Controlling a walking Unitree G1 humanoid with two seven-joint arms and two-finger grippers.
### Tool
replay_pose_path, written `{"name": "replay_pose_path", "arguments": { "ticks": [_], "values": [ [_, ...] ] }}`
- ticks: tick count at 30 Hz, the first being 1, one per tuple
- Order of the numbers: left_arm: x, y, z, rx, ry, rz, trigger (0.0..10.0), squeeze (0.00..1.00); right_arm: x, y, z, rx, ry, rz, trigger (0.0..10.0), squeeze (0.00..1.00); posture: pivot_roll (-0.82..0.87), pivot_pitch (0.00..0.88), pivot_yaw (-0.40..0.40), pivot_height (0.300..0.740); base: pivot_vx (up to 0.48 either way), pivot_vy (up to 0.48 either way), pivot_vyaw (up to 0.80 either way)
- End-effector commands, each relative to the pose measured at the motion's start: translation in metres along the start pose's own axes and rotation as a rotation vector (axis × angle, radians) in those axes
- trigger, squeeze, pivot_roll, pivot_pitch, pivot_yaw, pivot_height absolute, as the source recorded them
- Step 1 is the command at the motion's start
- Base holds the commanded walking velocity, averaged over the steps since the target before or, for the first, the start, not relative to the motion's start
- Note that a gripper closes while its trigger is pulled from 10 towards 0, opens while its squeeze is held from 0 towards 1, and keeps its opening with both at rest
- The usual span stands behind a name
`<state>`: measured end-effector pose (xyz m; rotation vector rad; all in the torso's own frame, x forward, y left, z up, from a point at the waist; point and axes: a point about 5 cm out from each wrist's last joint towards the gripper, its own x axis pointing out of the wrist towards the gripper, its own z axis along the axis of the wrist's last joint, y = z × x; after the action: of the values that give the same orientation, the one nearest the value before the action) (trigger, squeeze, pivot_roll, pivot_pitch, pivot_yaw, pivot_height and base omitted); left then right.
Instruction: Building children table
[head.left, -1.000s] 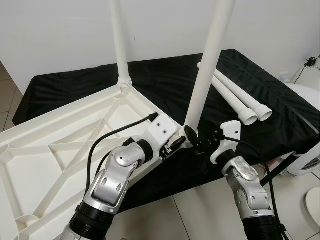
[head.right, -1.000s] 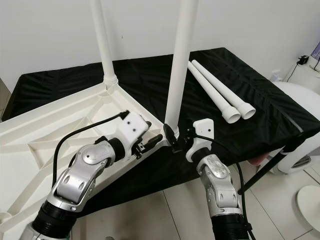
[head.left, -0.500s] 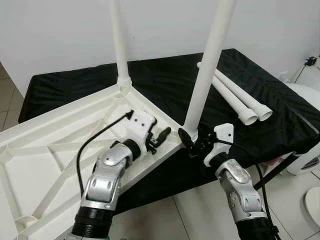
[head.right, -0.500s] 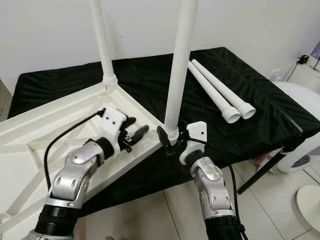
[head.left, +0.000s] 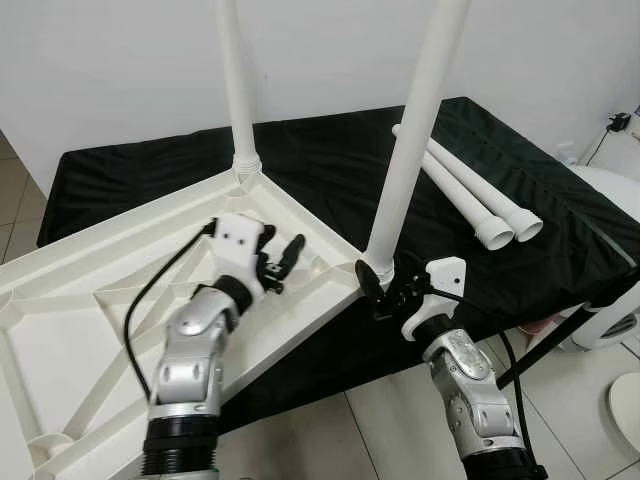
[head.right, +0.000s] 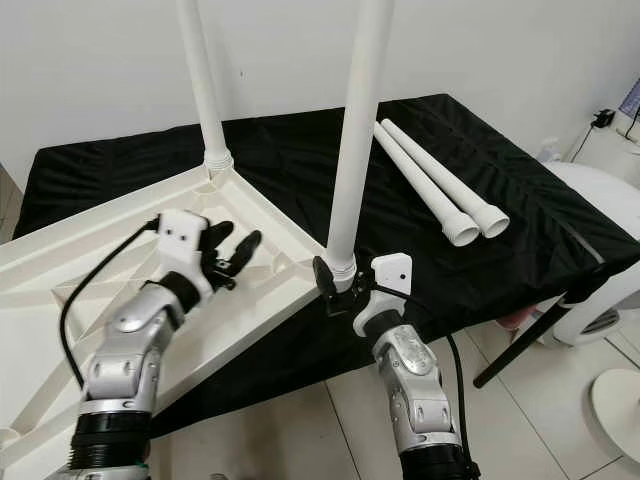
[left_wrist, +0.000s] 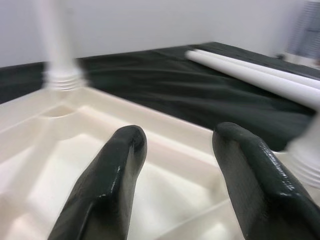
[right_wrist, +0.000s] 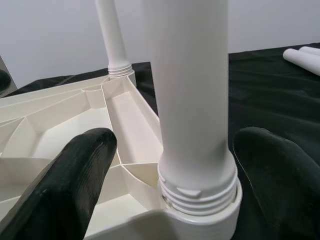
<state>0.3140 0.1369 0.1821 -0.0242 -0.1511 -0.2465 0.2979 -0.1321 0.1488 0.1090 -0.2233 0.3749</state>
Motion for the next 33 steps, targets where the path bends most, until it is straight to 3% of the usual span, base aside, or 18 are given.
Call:
{"name": "replay_pose_path", "arguments": {
  "ticks": [1,4,6,8,10,14,17,18,20,22,33],
  "values": [
    [-0.005,0.019,-0.006,-0.015,0.007,0.321,10.0,0.00,0.001,0.001,-0.002,-0.008,0.003,-0.002,10.0,0.00,-0.05,0.064,0.016,0.740,0.000,0.000,0.00],
    [-0.009,0.027,-0.017,0.054,0.070,0.352,10.0,0.00,0.004,0.000,-0.001,-0.008,-0.001,-0.010,10.0,0.00,-0.05,0.065,0.016,0.740,0.000,0.000,0.00],
    [-0.009,0.027,-0.017,0.054,0.070,0.352,10.0,0.00,0.004,0.000,-0.001,-0.008,-0.001,-0.010,10.0,0.00,-0.05,0.065,0.016,0.740,0.000,0.000,0.00],
    [-0.016,0.039,-0.028,0.039,0.085,0.425,10.0,0.00,0.003,-0.001,-0.001,-0.009,-0.004,-0.028,10.0,0.00,-0.07,0.056,0.029,0.740,0.000,0.000,0.00],
    [-0.016,0.039,-0.028,0.039,0.085,0.425,10.0,0.00,0.003,-0.001,-0.001,-0.009,-0.004,-0.028,10.0,0.00,-0.07,0.056,0.029,0.740,0.000,0.000,0.00],
    [-0.027,0.042,-0.023,-0.044,-0.004,0.486,10.0,0.00,-0.002,-0.001,-0.004,-0.011,-0.007,-0.060,10.0,0.00,-0.07,0.029,0.042,0.740,0.000,0.000,0.00],
    [-0.028,0.038,-0.020,-0.061,-0.037,0.468,10.0,0.00,-0.002,0.000,-0.006,-0.010,-0.007,-0.065,10.0,0.00,-0.06,0.018,0.041,0.740,0.000,0.000,0.00],
    [-0.030,0.027,-0.017,-0.028,-0.085,0.396,10.0,0.00,-0.002,0.001,-0.008,-0.026,-0.013,-0.079,10.0,0.00,-0.06,0.000,0.041,0.740,0.000,0.000,0.00],
    [-0.030,0.027,-0.017,-0.028,-0.085,0.396,10.0,0.00,-0.002,0.001,-0.008,-0.026,-0.013,-0.079,10.0,0.00,-0.06,0.000,0.041,0.740,0.000,0.000,0.00],
    [-0.032,0.016,-0.018,-0.034,-0.113,0.309,10.0,0.00,-0.001,0.000,-0.010,-0.053,-0.010,-0.099,10.0,0.00,-0.06,0.000,0.044,0.740,0.000,0.000,0.00],
    [-0.036,-0.001,-0.042,0.009,-0.066,0.133,10.0,0.00,-0.007,0.000,-0.021,-0.077,0.005,-0.140,10.0,0.00,-0.07,0.000,0.062,0.740,0.000,0.000,0.00]
  ]
}}
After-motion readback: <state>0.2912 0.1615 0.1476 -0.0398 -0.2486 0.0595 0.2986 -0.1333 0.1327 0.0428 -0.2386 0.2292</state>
